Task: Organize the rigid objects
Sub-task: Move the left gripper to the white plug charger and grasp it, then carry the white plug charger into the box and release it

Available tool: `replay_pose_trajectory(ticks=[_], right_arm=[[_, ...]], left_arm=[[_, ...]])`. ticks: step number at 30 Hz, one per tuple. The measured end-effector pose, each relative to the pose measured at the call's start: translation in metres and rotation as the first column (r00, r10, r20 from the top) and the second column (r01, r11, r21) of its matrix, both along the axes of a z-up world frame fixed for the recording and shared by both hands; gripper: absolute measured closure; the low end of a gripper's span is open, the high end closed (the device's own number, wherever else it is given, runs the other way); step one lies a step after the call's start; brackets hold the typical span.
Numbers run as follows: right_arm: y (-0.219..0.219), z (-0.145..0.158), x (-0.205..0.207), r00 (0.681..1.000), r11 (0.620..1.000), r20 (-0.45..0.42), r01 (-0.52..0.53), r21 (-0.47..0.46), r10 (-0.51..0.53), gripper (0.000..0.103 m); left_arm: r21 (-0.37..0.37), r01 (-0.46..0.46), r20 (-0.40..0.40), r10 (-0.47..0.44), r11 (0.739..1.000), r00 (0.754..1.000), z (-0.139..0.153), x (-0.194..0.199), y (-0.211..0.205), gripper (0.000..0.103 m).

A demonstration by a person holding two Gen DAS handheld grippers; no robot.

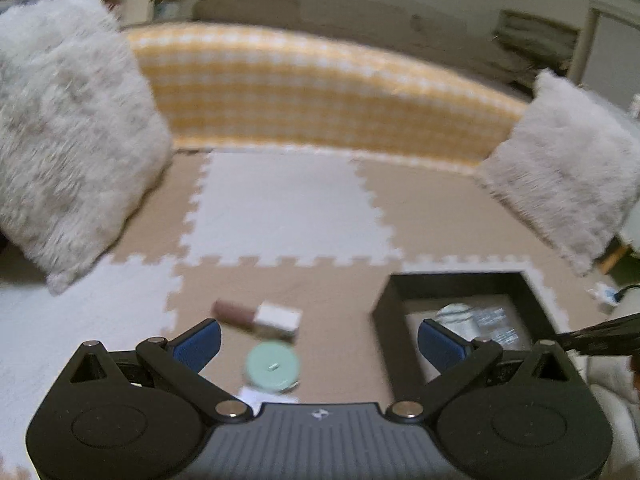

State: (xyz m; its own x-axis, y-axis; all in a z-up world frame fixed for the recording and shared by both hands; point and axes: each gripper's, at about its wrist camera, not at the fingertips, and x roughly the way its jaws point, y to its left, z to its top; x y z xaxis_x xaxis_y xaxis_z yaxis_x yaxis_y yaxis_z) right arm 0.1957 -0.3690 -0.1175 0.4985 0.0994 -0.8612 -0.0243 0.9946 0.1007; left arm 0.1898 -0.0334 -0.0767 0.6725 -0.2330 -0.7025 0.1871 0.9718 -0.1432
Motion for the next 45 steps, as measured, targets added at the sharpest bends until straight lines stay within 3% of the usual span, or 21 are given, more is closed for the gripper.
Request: replay_pose_trajectory(ticks=[5,7,11,15,24,30,34,39,45], right_arm=[[-0.002,0.0,-0.001,1.0,1.0,0.0,-0.001,0.006,0.001,0.098],[-0.003,-0.001,0.0,1.0,1.0,0.0,-0.001,0.01,0.001,0.098],[-0.001,-0.001,0.0,1.0,1.0,0.0,-0.002,0.01,0.002,0.098],[-0.001,-0.002,-0.001,1.0,1.0,-0.004,-0.004,0.007,0.004,0.097],[0.0,-0.003,0.0,1.0,1.0,-0.01,-0.007,0.006,0.007,0.097],[0.0,-0.004,-0.001,1.0,1.0,-0.01,-0.008,0.004,0.008,0.097],[0.0,-0.004,-0.001,1.0,1.0,-0.01,-0.008,0.004,0.008,0.097],[0.0,-0.004,-0.001,1.0,1.0,-0.01,-0.008,0.004,0.008,0.097],[0.0,-0.004,-0.001,1.0,1.0,-0.011,-0.008,0.004,0.008,0.097]], left_arm=[[0.038,0.022,-0.152,-0.016,0.999,0.988,-0.03,0.009,0.013,0.0],[0.065,0.038,-0.175,-0.026,0.997,0.984,-0.039,0.008,0.014,0.0],[0.125,0.071,-0.166,-0.05,0.99,0.985,-0.051,0.009,0.013,0.007],[0.121,0.114,-0.17,-0.092,0.986,0.981,-0.061,0.01,0.011,0.018],[0.139,0.11,-0.18,-0.084,0.984,0.98,-0.074,0.013,0.01,0.056],[0.148,0.103,-0.183,-0.075,0.984,0.98,-0.073,0.014,0.009,0.057],[0.127,0.076,-0.175,-0.053,0.989,0.983,-0.068,0.014,0.011,0.057],[0.051,0.039,-0.107,-0.034,0.998,0.994,-0.043,0.011,0.011,0.057],[-0.059,0.105,-0.049,-0.108,0.993,0.993,-0.019,0.0,-0.014,0.057]])
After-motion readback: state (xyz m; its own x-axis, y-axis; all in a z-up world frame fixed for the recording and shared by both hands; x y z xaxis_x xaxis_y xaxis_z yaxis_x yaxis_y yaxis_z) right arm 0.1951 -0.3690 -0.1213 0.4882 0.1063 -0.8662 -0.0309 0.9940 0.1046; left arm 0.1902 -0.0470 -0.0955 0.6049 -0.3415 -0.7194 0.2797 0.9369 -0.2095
